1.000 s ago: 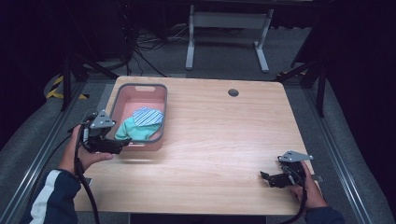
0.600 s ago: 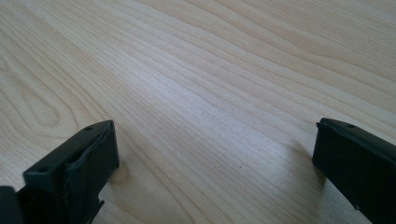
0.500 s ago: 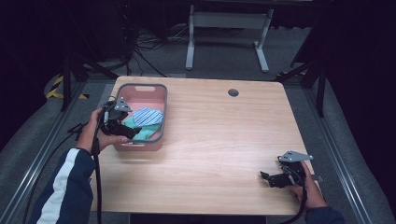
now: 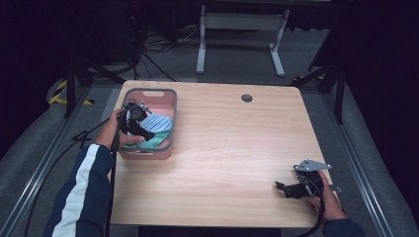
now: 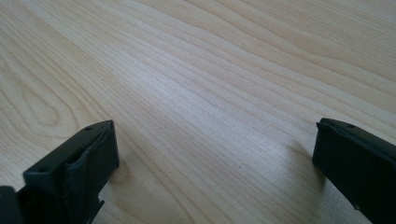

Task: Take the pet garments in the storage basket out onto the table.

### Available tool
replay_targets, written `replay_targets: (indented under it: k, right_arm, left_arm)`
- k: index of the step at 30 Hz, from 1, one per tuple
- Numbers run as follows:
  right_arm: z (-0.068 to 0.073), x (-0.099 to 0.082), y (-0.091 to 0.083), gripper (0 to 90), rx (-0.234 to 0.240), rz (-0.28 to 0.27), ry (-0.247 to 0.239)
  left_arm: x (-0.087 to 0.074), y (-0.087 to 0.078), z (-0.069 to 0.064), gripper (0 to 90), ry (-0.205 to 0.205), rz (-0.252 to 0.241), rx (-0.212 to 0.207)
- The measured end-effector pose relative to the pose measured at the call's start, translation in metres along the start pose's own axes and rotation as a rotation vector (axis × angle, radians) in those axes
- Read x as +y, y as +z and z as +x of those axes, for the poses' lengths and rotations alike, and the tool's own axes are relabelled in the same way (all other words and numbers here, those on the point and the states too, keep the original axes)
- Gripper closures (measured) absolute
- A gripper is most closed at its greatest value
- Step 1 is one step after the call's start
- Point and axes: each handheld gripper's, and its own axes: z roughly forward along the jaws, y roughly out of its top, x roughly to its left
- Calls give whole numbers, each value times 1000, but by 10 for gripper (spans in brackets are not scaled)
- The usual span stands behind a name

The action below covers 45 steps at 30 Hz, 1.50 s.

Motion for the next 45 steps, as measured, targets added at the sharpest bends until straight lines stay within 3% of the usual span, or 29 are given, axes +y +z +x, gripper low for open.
replay_targets:
  k: [5, 9, 11, 12, 15, 20, 25, 26, 28, 31, 33, 42, 44, 45]
  right_arm:
    - [0, 0, 0, 6, 0, 0, 0]
    - [0, 0, 0, 6, 4, 0, -1]
    - [0, 0, 0, 6, 4, 0, -1]
    - [0, 0, 0, 6, 4, 0, -1]
    - [0, 0, 0, 6, 2, 0, -1]
    - [0, 0, 0, 6, 2, 0, -1]
    - [0, 0, 0, 6, 3, 0, -1]
    - [0, 0, 0, 6, 2, 0, -1]
    - [0, 0, 0, 6, 2, 0, -1]
    - [0, 0, 0, 6, 2, 0, -1]
    - [0, 0, 0, 6, 2, 0, 0]
    - [0, 0, 0, 6, 0, 0, 0]
    - [0, 0, 0, 6, 0, 0, 0]
    - [0, 0, 0, 6, 0, 0, 0]
  left_arm:
    - [6, 14, 8, 179, -14, 55, -21]
    - [13, 26, 11, 186, -3, 135, -40]
    - [17, 33, 10, 208, -1, 199, -36]
    - [17, 33, 10, 203, -1, 199, -36]
    - [21, 47, 7, 197, 0, 263, -36]
    - [23, 53, 11, 160, -67, 269, -81]
    - [24, 54, 11, 184, -74, 280, -86]
    - [23, 54, 11, 201, -81, 279, -109]
    - [21, 52, 12, 333, -81, 263, -142]
    - [20, 49, 13, 449, -92, 239, -134]
    - [20, 48, 12, 597, -93, 241, -135]
    - [23, 43, 6, 759, -68, 235, -75]
    - [23, 38, 5, 769, -57, 218, -59]
    - [22, 32, 5, 773, -73, 171, -62]
